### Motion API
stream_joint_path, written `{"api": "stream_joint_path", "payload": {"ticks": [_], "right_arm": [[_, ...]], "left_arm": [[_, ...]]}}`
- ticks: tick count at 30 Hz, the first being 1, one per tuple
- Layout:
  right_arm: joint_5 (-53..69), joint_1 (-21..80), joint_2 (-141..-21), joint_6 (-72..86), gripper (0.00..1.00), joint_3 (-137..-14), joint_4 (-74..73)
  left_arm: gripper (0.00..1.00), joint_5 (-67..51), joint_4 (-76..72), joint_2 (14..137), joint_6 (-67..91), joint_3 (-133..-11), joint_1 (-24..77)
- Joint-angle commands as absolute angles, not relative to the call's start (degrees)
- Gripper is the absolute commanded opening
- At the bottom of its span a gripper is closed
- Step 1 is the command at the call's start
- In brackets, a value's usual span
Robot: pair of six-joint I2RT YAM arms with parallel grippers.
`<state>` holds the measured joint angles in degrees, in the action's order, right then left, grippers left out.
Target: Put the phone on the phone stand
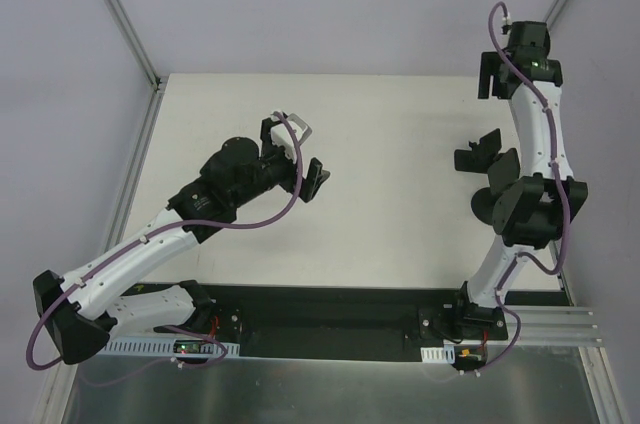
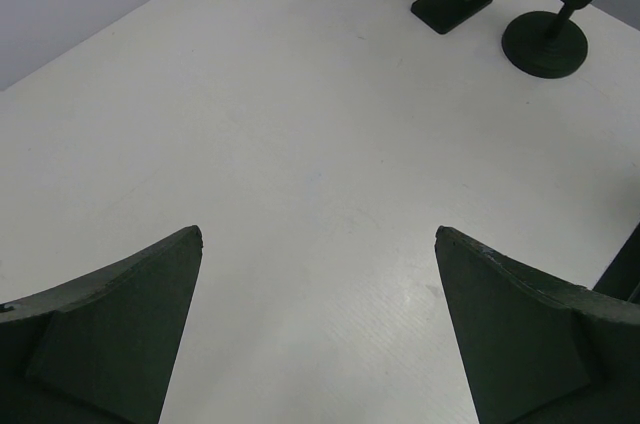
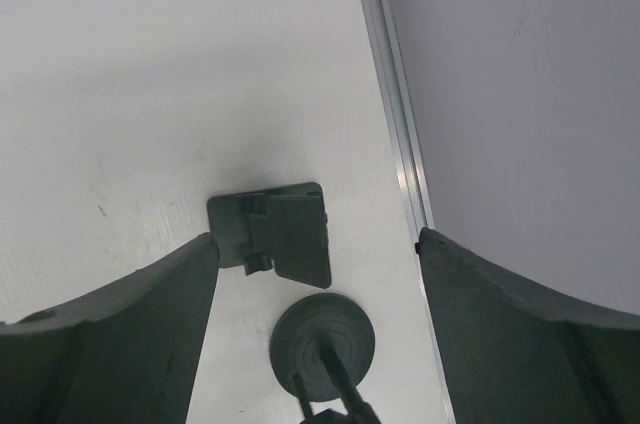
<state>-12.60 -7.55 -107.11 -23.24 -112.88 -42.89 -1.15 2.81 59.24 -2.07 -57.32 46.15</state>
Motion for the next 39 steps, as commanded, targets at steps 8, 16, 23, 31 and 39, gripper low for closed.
{"api": "stream_joint_path", "payload": {"ticks": [8,16,23,31,39], "right_arm": [[-14.9,22.9,-93.7,-3.8,0.88,-96.4,-39.7],[-15.1,41.1,-86.3,5.1,0.88,-80.3,-35.6],[-11.5,43.1,-71.7,8.3,0.88,-64.3,-30.5],[-2.5,43.4,-55.0,9.8,0.88,-53.1,-28.0],[4.2,43.9,-44.4,12.4,0.88,-42.3,-28.0]], "left_arm": [[0.99,15.7,3.1,64.5,7.6,-58.4,41.5],[0.99,15.9,21.2,73.3,27.3,-68.3,27.4],[0.99,5.6,32.1,80.9,46.6,-70.7,11.1],[0.99,7.6,51.8,99.3,55.5,-84.9,2.8],[0.99,6.0,55.5,107.7,63.0,-89.5,0.8]]}}
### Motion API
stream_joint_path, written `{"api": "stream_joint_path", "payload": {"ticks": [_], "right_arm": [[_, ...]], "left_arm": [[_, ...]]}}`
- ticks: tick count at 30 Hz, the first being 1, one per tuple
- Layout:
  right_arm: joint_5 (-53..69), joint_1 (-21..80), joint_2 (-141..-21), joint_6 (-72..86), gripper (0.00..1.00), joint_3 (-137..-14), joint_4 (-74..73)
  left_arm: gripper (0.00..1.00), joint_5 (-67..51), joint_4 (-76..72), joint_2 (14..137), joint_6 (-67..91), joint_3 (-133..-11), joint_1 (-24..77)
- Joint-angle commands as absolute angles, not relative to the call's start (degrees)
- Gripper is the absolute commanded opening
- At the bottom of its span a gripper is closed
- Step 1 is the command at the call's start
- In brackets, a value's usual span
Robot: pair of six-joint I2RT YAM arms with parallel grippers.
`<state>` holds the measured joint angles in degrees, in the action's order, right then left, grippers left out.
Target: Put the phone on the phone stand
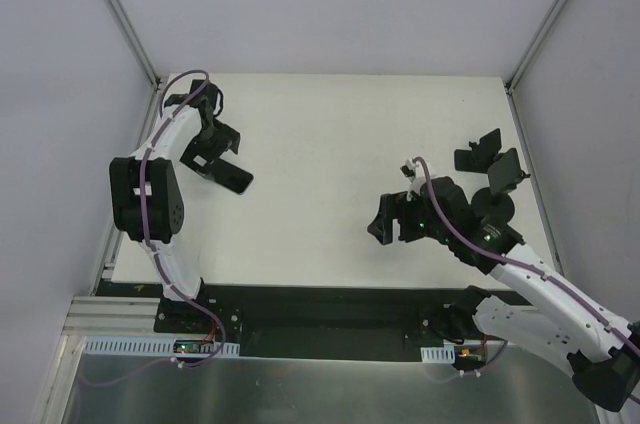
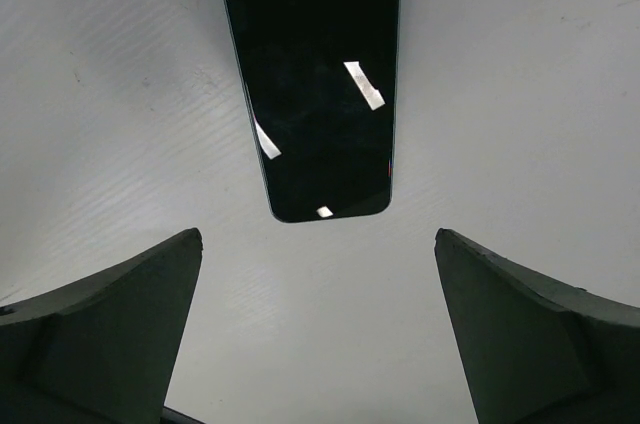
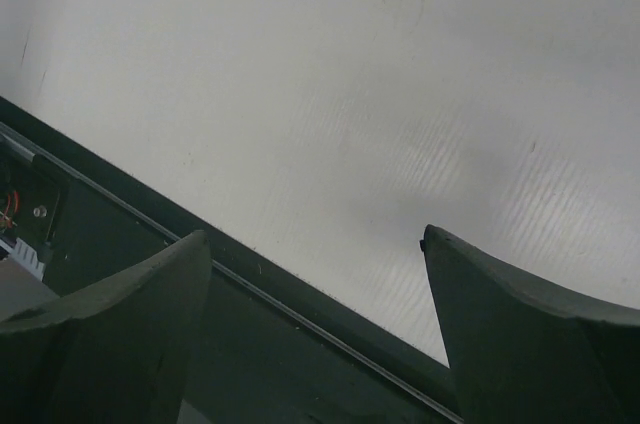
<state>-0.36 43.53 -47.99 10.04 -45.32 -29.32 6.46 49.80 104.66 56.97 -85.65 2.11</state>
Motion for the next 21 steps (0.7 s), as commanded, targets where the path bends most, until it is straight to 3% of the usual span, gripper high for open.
{"api": "stream_joint_path", "payload": {"ticks": [1,21], "right_arm": [[4.0,43.9,-43.1,12.5,0.88,-41.8,-28.2],[-4.0,43.9,-35.7,11.4,0.89,-41.5,-32.5]], "left_arm": [[0.99,5.6,56.5,109.2,63.6,-90.0,0.5],[0.99,6.2,57.9,120.3,65.6,-95.5,-2.3]]}}
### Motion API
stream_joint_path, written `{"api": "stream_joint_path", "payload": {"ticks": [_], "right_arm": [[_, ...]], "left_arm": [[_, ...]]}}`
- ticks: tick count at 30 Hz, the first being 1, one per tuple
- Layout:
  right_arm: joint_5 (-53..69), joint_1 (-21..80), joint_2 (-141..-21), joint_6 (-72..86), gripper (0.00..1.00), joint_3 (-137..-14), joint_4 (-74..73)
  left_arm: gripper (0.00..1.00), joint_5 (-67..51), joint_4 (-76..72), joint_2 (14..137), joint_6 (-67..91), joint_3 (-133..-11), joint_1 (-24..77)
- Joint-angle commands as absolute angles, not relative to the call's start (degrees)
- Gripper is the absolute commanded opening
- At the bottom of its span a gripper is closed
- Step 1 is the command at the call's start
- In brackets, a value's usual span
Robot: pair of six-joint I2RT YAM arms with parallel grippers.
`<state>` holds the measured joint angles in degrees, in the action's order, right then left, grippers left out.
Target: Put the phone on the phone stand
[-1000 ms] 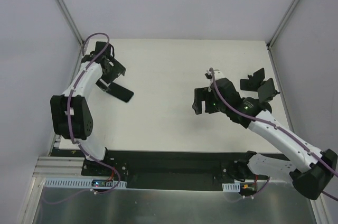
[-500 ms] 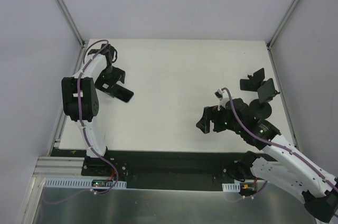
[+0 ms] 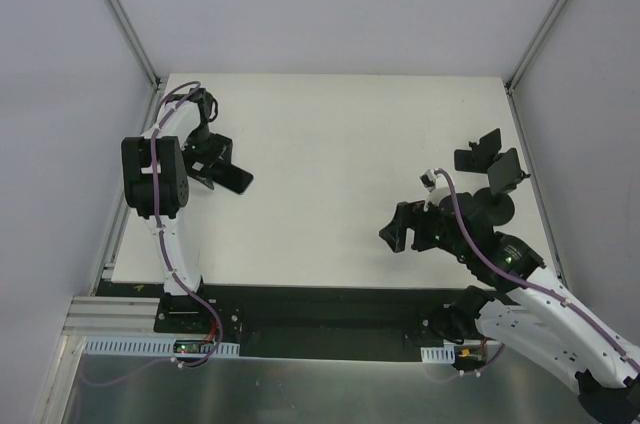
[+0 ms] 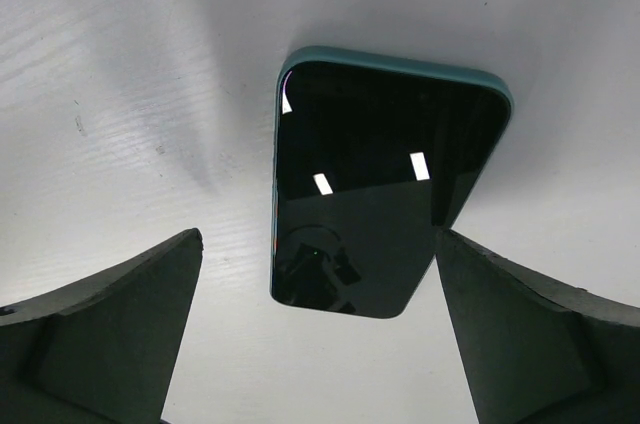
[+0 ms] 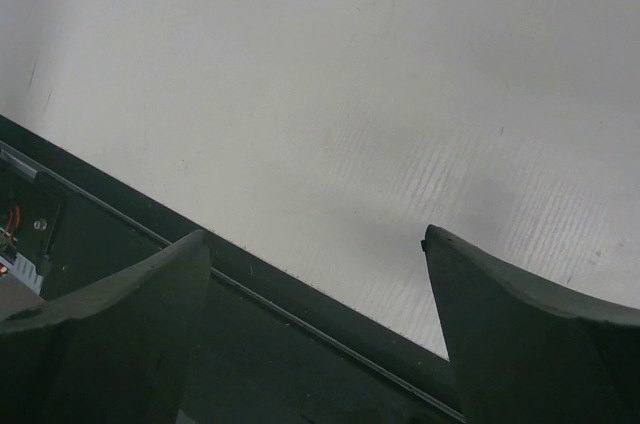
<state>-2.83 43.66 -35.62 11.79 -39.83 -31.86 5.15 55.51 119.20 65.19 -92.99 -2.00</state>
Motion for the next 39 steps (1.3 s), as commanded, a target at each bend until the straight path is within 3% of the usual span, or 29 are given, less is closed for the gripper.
{"api": "stream_joint_path", "payload": {"ticks": [1,33,39], "right_arm": [[-3.9,43.9,-35.9,11.6,0.89,-41.5,-32.5],[-4.2,43.9,-35.5,12.9,0.89,-41.6,-33.4],[-4.8,43.9,-34.5,13.2,0.89,-41.7,-34.4]], "left_arm": [[0.99,6.2,57.8,120.4,65.5,-95.6,-2.3],[0.95,9.5,53.8,120.3,70.9,-90.3,-0.5],[0.75,9.9,53.2,119.5,75.0,-87.1,-0.2]]}}
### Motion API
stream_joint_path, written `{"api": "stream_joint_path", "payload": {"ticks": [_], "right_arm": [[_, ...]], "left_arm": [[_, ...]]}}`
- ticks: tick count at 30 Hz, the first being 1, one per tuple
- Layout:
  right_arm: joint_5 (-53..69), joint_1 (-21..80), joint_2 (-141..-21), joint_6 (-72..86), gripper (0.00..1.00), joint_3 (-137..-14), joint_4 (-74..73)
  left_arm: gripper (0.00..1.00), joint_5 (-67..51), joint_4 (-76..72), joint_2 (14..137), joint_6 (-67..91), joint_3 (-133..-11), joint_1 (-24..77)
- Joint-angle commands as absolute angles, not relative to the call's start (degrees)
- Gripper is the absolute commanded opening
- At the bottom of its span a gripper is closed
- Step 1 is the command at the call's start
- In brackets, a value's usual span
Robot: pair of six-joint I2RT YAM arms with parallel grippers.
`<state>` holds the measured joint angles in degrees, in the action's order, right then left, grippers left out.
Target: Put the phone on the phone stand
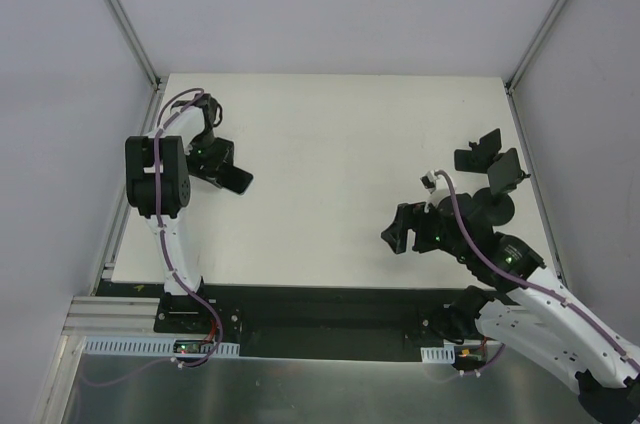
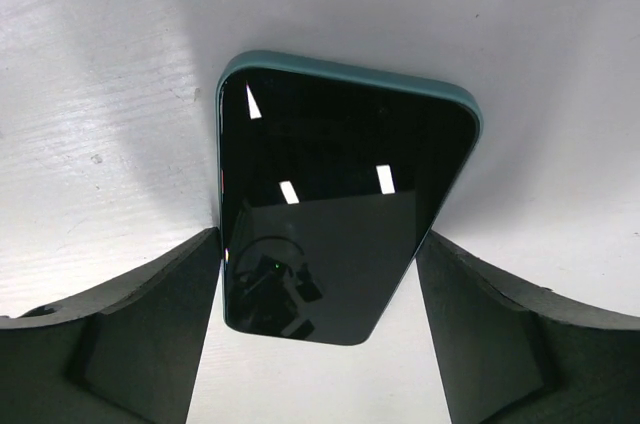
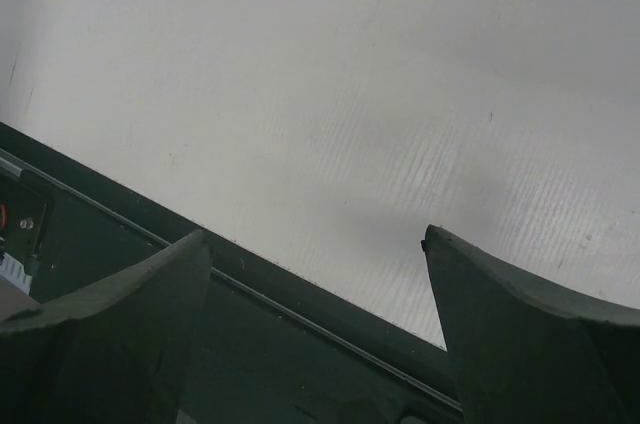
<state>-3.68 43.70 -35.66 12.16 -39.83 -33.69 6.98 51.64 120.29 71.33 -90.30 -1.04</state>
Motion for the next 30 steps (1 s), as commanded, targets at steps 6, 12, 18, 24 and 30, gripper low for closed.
{"api": "stream_joint_path", "payload": {"ticks": [6,12,18,24,30], "right_arm": [[-7.2,43.9,-33.7,13.3,0.89,-42.4,-36.2],[-10.1,43.9,-34.8,15.7,0.91,-43.4,-37.8],[-9.8,43.9,-33.9,17.1,0.97,-41.9,-34.6],[-9.4,43.5,-39.2,15.2,0.97,-43.3,-34.4],[-7.6,43.4,-44.0,15.1,0.97,-44.9,-33.8]], "left_arm": [[0.53,11.2,50.3,118.0,75.9,-84.3,1.2],[0.09,12.3,44.7,112.7,72.6,-79.2,1.7],[0.00,12.3,40.1,105.5,66.5,-72.5,2.0],[0.00,8.2,34.7,98.4,58.9,-66.9,3.3],[0.00,4.8,25.7,90.6,46.9,-62.4,8.6]]}}
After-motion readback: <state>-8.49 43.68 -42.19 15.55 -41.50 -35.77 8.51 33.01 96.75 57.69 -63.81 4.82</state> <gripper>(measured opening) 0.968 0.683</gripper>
